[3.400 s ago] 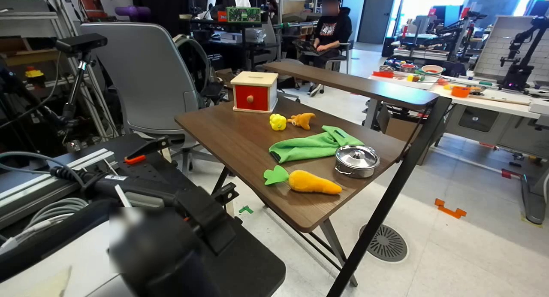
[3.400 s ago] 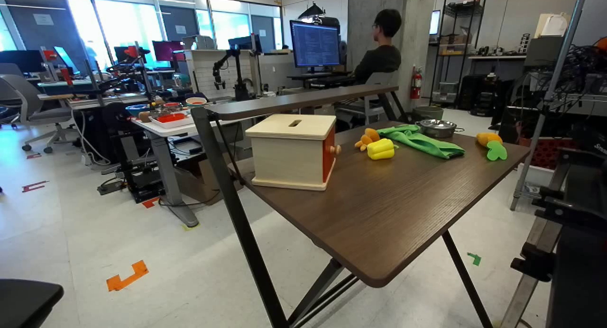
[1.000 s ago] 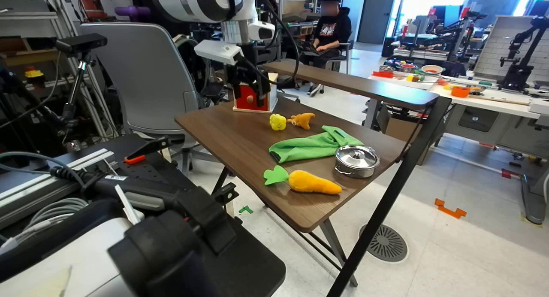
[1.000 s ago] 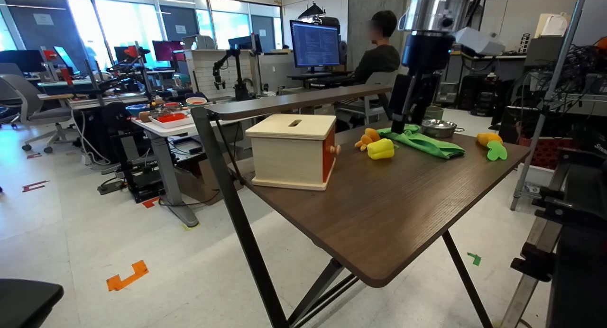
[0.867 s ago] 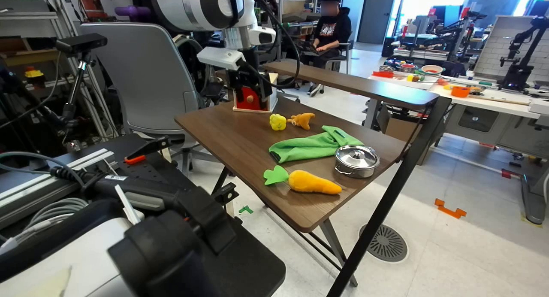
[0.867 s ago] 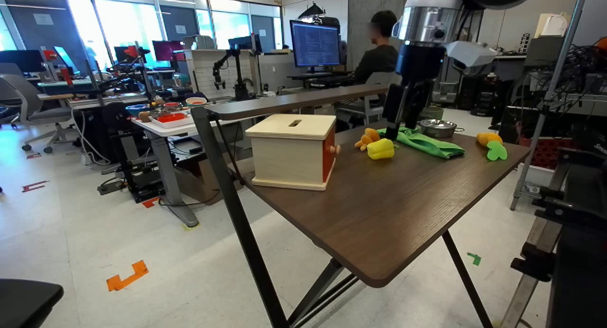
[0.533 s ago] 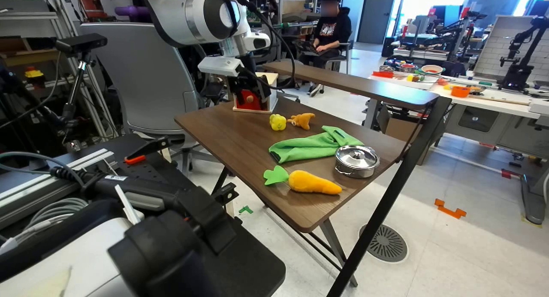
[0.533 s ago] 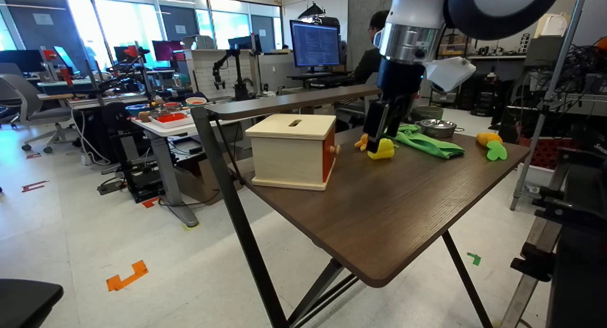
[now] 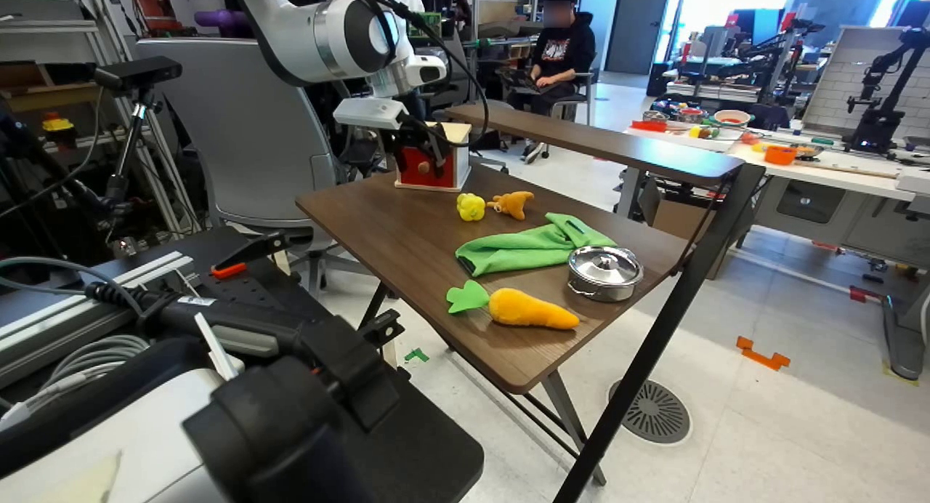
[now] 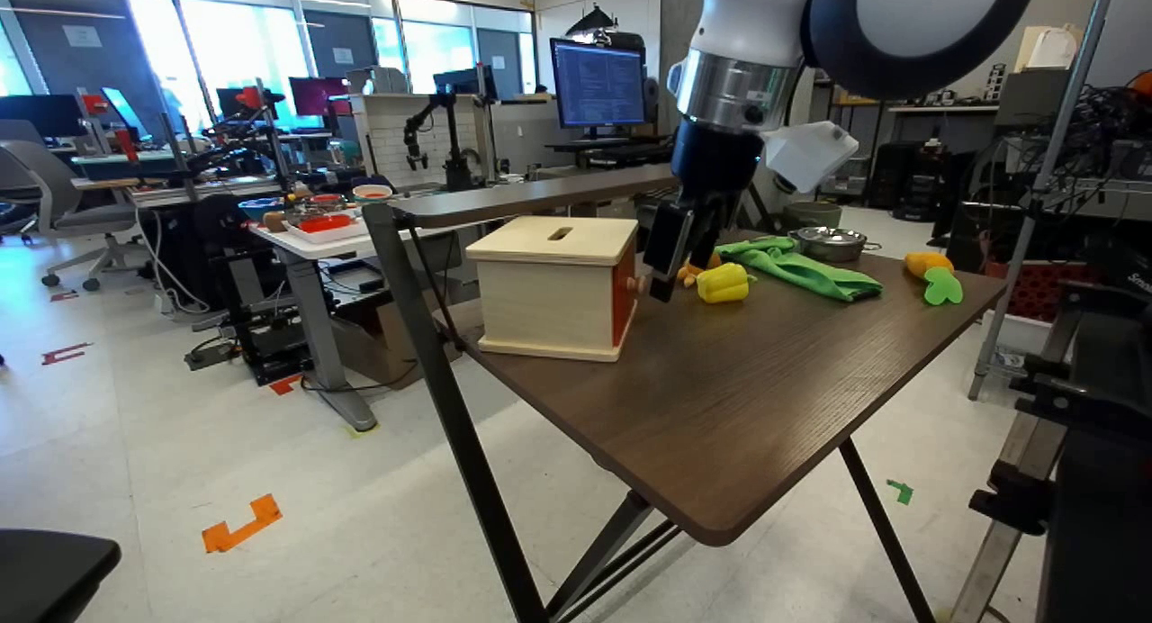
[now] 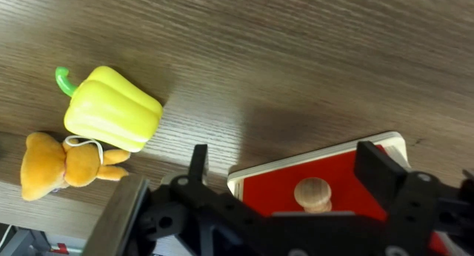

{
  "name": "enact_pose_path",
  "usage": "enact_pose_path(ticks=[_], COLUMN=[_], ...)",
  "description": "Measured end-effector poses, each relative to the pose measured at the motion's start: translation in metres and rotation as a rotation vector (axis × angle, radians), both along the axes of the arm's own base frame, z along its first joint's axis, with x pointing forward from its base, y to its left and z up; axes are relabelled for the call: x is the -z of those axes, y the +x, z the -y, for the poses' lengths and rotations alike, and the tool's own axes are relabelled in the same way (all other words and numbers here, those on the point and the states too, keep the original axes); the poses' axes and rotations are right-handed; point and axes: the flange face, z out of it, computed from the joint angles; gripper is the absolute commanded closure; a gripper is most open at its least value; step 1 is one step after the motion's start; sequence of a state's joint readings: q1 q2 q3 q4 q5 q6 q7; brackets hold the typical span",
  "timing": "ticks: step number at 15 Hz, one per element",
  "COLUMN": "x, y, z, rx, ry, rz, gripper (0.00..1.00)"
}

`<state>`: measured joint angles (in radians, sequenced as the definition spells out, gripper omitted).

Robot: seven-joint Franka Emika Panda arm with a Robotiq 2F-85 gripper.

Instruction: Open the drawer

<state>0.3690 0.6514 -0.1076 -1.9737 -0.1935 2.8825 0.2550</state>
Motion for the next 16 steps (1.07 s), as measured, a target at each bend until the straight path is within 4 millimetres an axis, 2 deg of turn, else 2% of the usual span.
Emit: enact_pose_path(ticks=[2,3,4,9,14,15,16], x=[-0.002,-0.002,-0.002,0.009,0.02,0.021,0.021], y=[0.005,0.007,0.008,0.009,0.008,0.008,0.008], z=[-0.003,-0.006,-0.008,-0.015,-0.015,-0.014,-0.014], rx=[-0.004,-0.007,-0.01,-0.022,-0.029,-0.03,-0.03], ry=[0.004,0.006,0.009,0.01,0.003,0.002,0.002], rz=[0.01,0.014,0.015,0.006,-0.007,-0.007,-0.007], gripper=[0.0,0.25,0.26,0.66,1.0,0.6,0.65])
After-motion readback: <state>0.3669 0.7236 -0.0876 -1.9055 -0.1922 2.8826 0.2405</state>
